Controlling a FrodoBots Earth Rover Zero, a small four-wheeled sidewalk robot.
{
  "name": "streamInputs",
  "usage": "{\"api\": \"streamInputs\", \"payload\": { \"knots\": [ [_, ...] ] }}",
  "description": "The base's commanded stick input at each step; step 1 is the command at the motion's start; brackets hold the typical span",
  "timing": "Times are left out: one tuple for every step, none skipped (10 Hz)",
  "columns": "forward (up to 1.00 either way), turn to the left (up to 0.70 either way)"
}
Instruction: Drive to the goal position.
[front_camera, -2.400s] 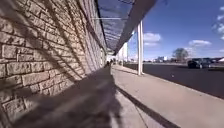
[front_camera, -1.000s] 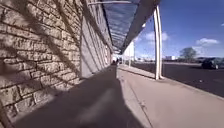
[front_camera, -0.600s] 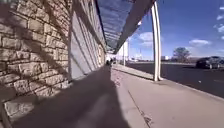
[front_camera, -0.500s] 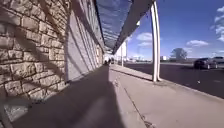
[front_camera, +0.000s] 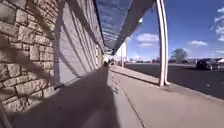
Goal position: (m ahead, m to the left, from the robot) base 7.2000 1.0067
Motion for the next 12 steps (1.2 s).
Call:
{"api": "streamInputs", "payload": {
  "knots": [
    [1.00,0.00],
    [1.00,0.00],
    [1.00,0.00],
    [1.00,0.00],
    [1.00,0.00],
    [1.00,0.00],
    [1.00,0.00],
    [1.00,0.00],
    [1.00,0.00],
    [1.00,0.00],
    [1.00,0.00],
    [1.00,0.00]
  ]
}}
